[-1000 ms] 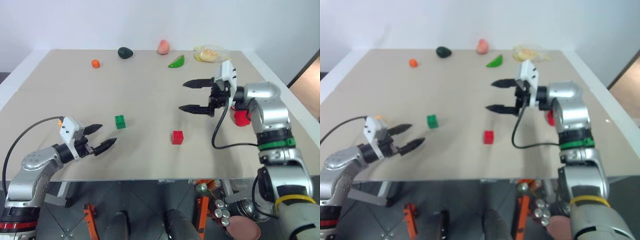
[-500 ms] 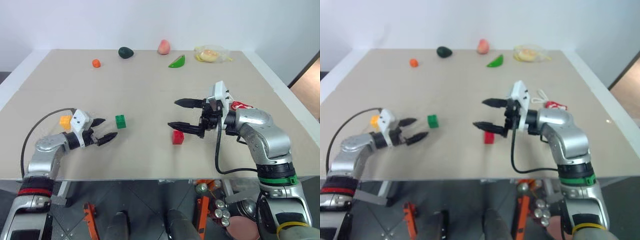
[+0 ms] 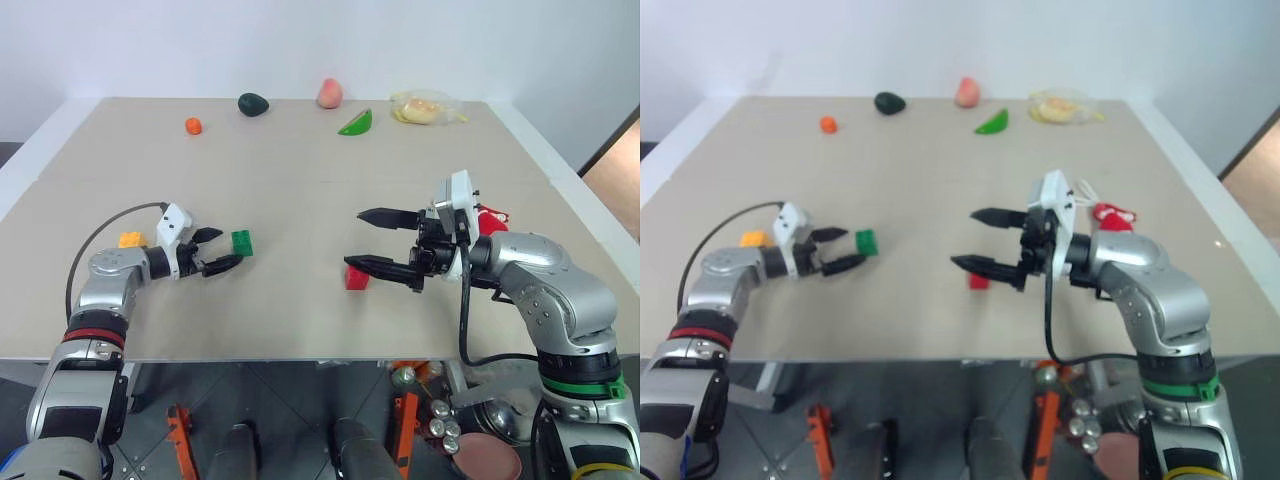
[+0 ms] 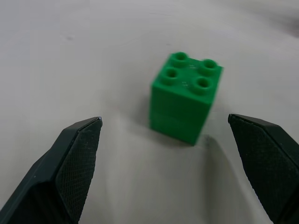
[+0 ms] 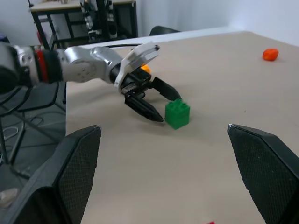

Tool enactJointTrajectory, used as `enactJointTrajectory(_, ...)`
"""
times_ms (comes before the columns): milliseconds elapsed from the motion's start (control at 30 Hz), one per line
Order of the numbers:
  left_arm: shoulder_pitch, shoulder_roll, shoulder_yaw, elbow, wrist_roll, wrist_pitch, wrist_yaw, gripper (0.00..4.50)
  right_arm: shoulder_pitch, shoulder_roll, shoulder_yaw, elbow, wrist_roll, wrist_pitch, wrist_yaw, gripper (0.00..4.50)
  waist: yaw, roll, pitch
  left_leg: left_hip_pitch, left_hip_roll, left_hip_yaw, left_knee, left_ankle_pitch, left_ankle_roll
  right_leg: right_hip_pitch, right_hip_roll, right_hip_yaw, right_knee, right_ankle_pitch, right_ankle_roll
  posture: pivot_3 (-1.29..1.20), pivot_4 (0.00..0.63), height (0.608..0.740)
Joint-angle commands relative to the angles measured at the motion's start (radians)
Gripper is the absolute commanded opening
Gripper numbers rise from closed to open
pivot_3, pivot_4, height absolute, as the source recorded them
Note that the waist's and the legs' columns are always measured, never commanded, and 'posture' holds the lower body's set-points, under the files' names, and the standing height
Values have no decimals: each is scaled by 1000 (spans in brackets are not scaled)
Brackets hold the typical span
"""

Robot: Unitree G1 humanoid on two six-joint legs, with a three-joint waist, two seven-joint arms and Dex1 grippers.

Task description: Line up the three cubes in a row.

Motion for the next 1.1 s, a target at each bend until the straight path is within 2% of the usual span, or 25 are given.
enactJointTrajectory(33, -54, 1, -2, 60, 23, -36, -30, 4500, -4, -8, -20, -47, 23, -11, -14, 4482, 0, 0, 0, 0, 0, 0, 0, 0, 0, 0, 0, 0, 0, 0, 0, 0, 150, 740)
enactJointTrajectory(300, -151, -17, -9, 231, 96, -112, 21, 4500, 7, -14, -28, -60, 36, -10, -43, 4482, 1, 0, 0, 0, 0, -1, 1, 0, 0, 0, 0, 0, 0, 1, 0, 0, 150, 740)
enactJointTrajectory(500, -190, -49, -7, 274, 115, -140, 18, 4500, 8, -16, -27, -57, 36, -16, -54, 4482, 1, 0, 0, -1, 0, -1, 1, 0, 0, 0, 0, 0, 0, 3, 5, 0, 150, 740)
enactJointTrajectory(600, -192, -66, -1, 274, 112, -152, 13, 3644, 6, -16, -26, -51, 31, -21, -58, 4500, 1, 0, 0, -1, 0, -1, 1, 0, 0, 0, 0, 0, 0, 3, 5, 0, 150, 740)
enactJointTrajectory(667, -186, -70, 2, 271, 112, -158, 11, 2889, 5, -16, -26, -49, 29, -24, -60, 4500, 0, 0, 0, -1, 0, -1, 1, 0, 0, 0, 0, 0, 0, 3, 5, 0, 150, 740)
enactJointTrajectory(733, -181, -71, 1, 270, 114, -160, 12, 2340, 4, -16, -24, -45, 27, -28, -61, 4500, 0, 0, 0, -1, 0, -1, 1, 0, 0, 0, 1, 0, 0, 3, 5, 0, 150, 740)
enactJointTrajectory(767, -180, -70, -2, 269, 117, -160, 10, 1897, 3, -17, -23, -41, 24, -32, -60, 4500, 0, 0, 0, -1, 0, -1, 1, 0, 0, 0, 1, 0, 0, 3, 5, 0, 150, 740)
enactJointTrajectory(833, -176, -66, -11, 265, 128, -162, 5, 1340, 0, -19, -20, -35, 21, -37, -58, 4500, 0, 0, 0, -1, 0, -2, 1, 0, 0, 0, 1, 0, 0, 3, 5, 0, 150, 740)
enactJointTrajectory(1100, -159, -77, -42, 169, 126, -196, -133, 1340, -27, -24, -9, -6, 14, -49, -42, 4500, 0, 0, 0, -1, 0, -2, 1, 0, 0, 0, 1, 0, 0, 3, 5, 0, 150, 740)
